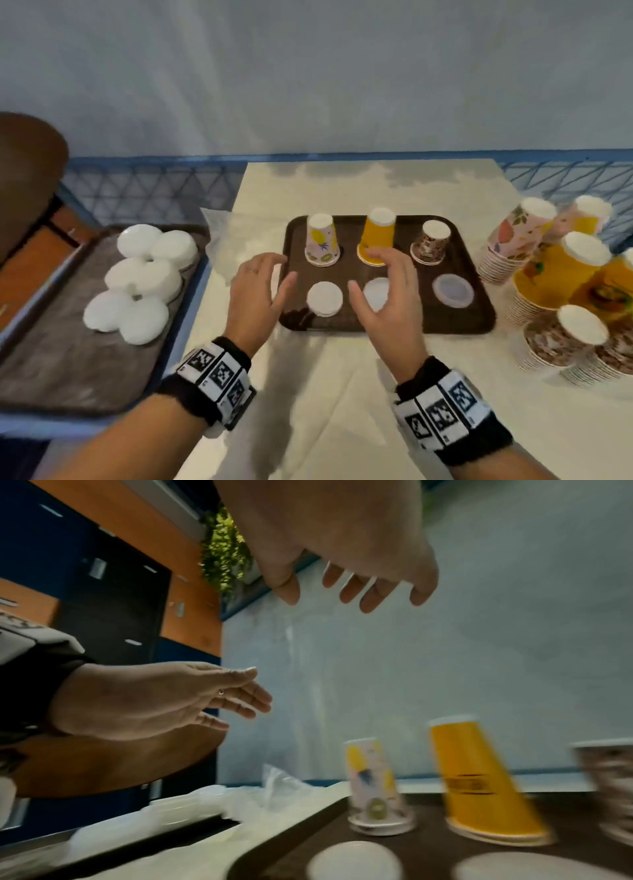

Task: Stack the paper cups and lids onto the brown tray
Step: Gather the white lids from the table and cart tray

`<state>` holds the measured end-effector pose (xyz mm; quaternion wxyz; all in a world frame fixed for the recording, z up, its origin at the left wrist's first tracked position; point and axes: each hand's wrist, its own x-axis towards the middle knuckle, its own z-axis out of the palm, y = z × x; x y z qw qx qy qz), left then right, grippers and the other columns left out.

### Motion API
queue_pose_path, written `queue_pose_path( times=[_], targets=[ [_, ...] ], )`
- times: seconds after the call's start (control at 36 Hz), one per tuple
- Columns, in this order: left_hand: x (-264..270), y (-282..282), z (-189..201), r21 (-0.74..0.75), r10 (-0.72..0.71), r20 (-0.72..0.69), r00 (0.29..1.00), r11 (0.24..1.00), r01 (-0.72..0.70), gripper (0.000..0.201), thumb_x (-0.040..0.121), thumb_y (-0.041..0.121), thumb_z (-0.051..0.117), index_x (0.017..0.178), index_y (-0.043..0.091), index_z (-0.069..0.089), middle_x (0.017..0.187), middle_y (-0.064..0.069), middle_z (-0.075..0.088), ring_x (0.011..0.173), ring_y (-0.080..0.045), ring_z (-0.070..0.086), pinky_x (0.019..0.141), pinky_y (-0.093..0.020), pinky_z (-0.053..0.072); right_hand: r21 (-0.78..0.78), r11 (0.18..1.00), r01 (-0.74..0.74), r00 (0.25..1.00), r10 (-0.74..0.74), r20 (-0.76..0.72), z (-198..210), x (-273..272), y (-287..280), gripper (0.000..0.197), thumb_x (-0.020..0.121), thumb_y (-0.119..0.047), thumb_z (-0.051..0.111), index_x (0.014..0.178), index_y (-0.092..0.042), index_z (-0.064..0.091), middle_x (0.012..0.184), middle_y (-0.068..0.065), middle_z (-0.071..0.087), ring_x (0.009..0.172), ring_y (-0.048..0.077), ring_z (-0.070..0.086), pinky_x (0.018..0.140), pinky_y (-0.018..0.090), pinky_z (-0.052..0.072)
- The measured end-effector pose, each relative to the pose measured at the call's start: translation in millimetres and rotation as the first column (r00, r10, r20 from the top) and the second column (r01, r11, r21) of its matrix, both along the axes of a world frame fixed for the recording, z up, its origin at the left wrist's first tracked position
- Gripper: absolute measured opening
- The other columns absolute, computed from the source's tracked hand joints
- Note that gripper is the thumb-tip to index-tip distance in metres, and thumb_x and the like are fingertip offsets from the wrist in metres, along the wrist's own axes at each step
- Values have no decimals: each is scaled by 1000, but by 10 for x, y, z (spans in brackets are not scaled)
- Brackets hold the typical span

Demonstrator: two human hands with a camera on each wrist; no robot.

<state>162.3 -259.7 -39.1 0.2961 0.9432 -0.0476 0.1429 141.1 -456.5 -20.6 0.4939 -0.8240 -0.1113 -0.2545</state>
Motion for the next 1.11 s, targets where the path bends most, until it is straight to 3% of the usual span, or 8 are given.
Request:
queue_pose_path(
  times=[0.06,0.17,0.31,0.42,0.56,0.72,0.92,1.11],
  targets=[
    [-18,514,31,30,111,21,994,993,-112,50,87,52,33,112,16,57,114,-4,60,107,-24,51,91,-34,36,-21,994,-109,994,108,-35,-31,103,450,35,80,-22,62,113,-16,54,116,0,53,111,10,47,99,23,38],
    [-71,1455,43,41,362,5,932,931,-362,44,92,41,42,116,7,56,118,-13,58,109,-34,50,92,-43,38,-101,952,-289,950,273,-149,-154,261,1338,41,80,-19,63,119,-15,51,118,-1,49,113,7,42,100,10,30],
    [-106,2405,-131,56,565,-243,789,820,-570,46,91,27,54,131,7,44,136,-18,43,125,-37,39,103,-45,32,-168,875,-454,848,368,-381,-447,374,2278,50,86,-23,63,130,-13,43,129,6,45,119,19,45,103,25,36],
    [-55,2909,-328,81,519,-510,686,823,-562,62,89,29,58,139,0,33,144,-23,34,132,-38,35,108,-42,29,-137,837,-529,718,356,-598,-632,443,2815,52,88,-30,61,133,-12,40,132,10,46,123,23,46,100,30,36],
    [38,3198,-508,6,426,-647,632,832,-555,76,87,34,62,143,-3,24,148,-23,31,134,-36,36,109,-42,34,-135,851,-508,626,258,-736,-807,510,3252,54,85,-33,63,127,-6,43,128,16,50,117,30,50,97,36,40],
    [160,3246,-636,-73,350,-689,635,838,-541,80,88,37,60,146,0,18,150,-19,31,135,-35,36,111,-43,32,-233,864,-447,620,110,-777,-918,543,3517,60,82,-38,65,127,-7,41,130,15,50,120,33,46,99,41,41],
    [196,3276,-703,97,344,-658,670,921,-377,69,79,35,70,135,6,39,135,-20,46,126,-33,44,103,-39,35,-310,854,-418,601,4,-799,-957,514,3630,70,74,-39,75,127,-8,41,131,12,47,121,31,44,98,40,42],
    [195,3341,-740,77,333,-704,627,913,-399,67,75,37,73,130,9,47,133,-18,51,132,-33,35,108,-41,33,-418,758,-502,582,-62,-811,-949,559,3675,77,73,-51,71,130,-6,41,132,15,46,123,31,43,100,39,40]
  ],
)
